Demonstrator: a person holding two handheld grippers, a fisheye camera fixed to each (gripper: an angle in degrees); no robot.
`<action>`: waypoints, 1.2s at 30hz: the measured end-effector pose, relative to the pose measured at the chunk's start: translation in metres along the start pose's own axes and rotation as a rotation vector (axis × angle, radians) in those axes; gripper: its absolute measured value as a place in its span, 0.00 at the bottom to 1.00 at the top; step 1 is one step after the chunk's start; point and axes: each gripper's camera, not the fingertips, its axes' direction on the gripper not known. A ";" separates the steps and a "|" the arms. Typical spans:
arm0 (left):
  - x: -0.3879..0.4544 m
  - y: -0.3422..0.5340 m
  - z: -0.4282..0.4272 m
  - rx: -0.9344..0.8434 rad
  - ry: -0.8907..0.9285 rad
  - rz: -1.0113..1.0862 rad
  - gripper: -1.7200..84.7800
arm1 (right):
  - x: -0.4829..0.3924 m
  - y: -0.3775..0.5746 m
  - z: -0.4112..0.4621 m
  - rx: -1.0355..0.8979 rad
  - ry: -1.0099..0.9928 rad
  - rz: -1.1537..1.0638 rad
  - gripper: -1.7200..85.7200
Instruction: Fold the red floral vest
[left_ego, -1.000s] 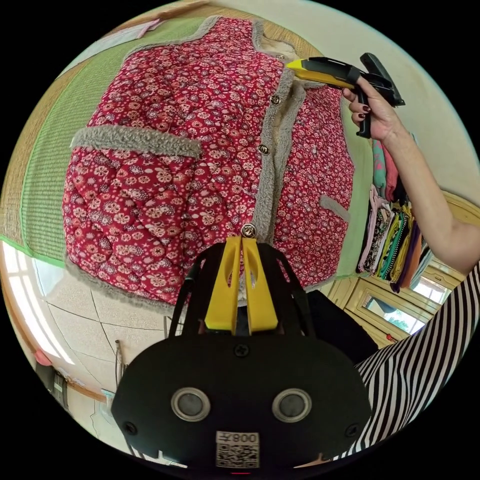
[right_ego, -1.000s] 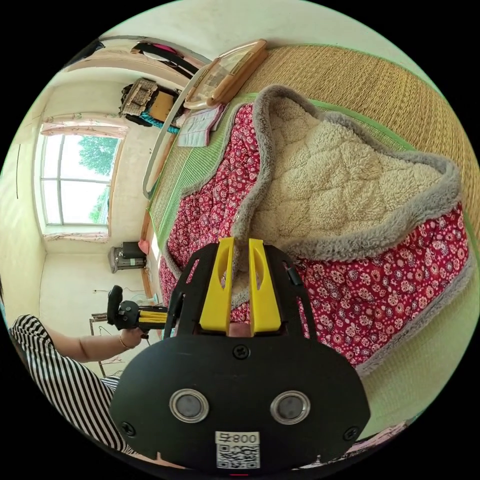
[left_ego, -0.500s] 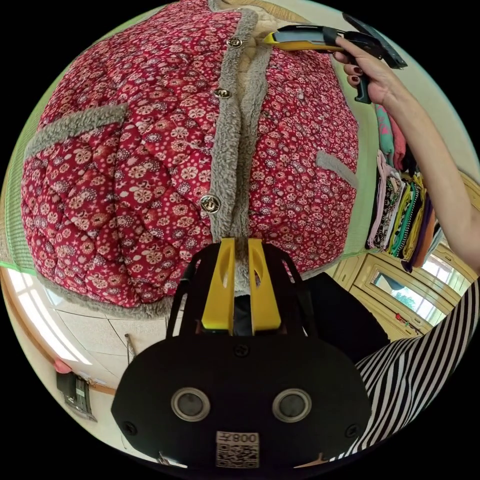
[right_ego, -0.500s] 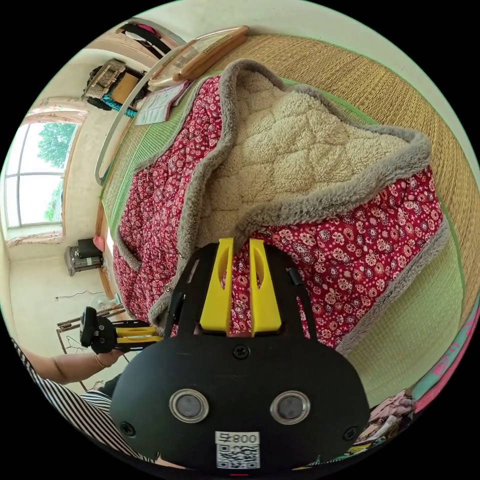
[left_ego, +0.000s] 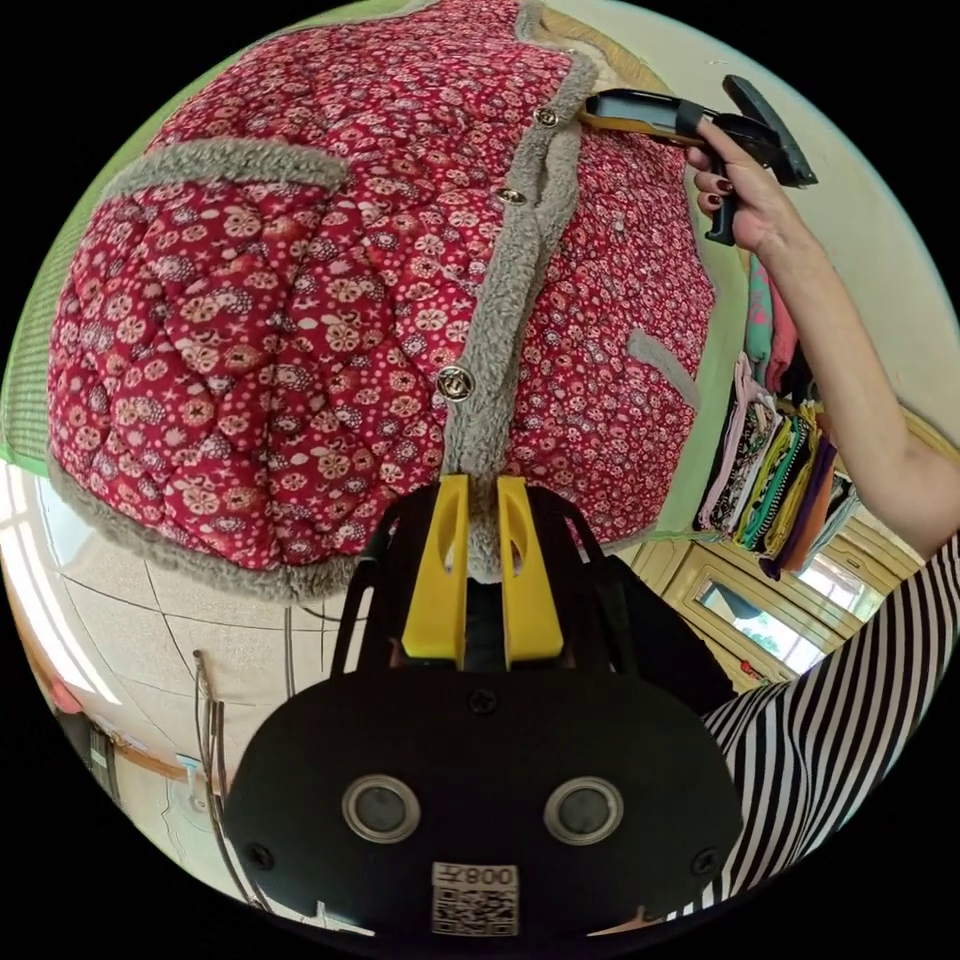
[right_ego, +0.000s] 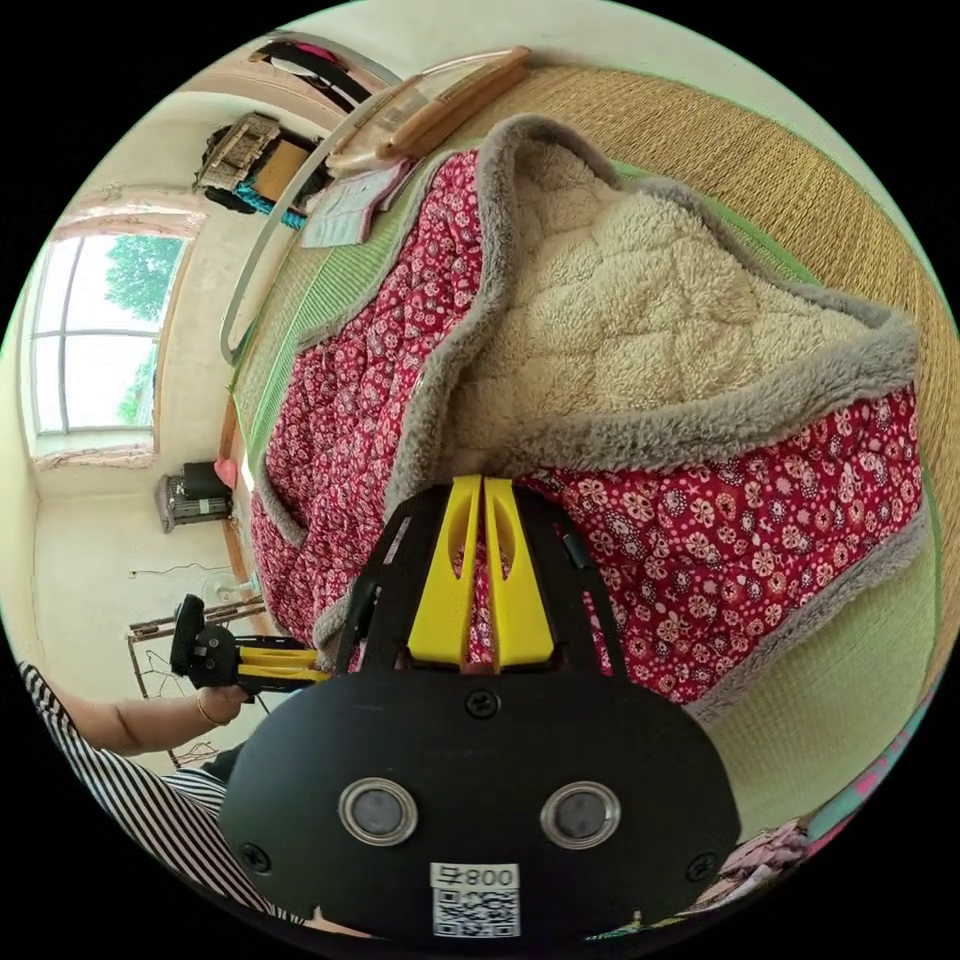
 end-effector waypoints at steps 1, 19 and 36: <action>0.000 0.003 -0.002 0.012 -0.003 0.000 0.09 | 0.003 0.006 -0.011 0.056 -0.038 0.002 0.04; -0.019 0.014 -0.006 0.100 -0.062 -0.002 0.06 | 0.039 0.016 0.012 0.088 -0.346 0.090 0.07; -0.028 0.012 -0.018 0.102 -0.114 -0.006 0.08 | 0.047 0.020 0.003 0.110 -0.444 0.069 0.04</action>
